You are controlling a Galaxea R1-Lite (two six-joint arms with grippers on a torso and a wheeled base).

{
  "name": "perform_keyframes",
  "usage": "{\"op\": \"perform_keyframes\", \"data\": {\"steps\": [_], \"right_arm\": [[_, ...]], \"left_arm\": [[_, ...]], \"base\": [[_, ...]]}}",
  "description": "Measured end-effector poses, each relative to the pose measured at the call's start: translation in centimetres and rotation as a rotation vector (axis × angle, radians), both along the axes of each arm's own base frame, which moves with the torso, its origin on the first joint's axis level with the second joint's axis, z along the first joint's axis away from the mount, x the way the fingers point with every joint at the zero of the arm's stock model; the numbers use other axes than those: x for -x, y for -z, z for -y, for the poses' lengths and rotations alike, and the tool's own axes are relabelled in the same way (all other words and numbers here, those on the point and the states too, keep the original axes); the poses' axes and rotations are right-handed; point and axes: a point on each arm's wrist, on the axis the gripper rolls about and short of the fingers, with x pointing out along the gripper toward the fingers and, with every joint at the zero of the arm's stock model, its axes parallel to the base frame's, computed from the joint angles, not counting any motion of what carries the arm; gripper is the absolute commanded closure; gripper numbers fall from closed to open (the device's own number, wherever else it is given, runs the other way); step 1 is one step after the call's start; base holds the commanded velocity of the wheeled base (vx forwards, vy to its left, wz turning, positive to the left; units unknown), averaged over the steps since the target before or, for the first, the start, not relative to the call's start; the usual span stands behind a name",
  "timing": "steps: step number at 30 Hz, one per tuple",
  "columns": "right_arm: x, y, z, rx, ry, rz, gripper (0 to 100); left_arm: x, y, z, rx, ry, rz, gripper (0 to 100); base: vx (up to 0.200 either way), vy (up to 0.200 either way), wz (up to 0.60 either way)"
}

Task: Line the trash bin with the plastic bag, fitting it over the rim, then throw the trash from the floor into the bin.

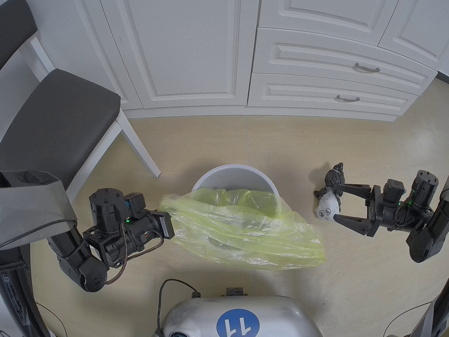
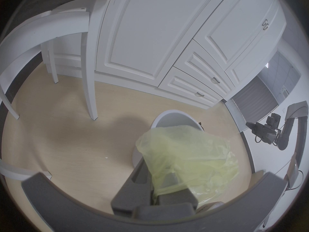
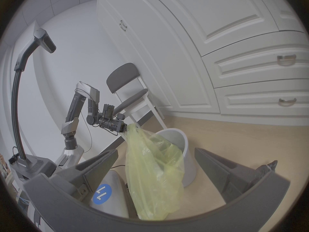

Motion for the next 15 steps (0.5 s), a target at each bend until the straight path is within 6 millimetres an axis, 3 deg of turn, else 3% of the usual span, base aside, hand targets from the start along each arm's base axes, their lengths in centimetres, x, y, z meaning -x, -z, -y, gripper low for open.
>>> {"op": "perform_keyframes", "data": {"steps": [8,15], "right_arm": [[0.2,-0.6,-0.4,0.001,0.029,0.02,0],[0.6,-0.3,-5.4,0.025,0.194,0.024,0]], "left_arm": [[0.4,-0.3,0.4,0.003,0.015,0.007,100],[0.8,-0.7,0.9,0.005,0.023,0.018,100]], "base": [[0.0,0.0,0.0],[0.0,0.0,0.0]]}}
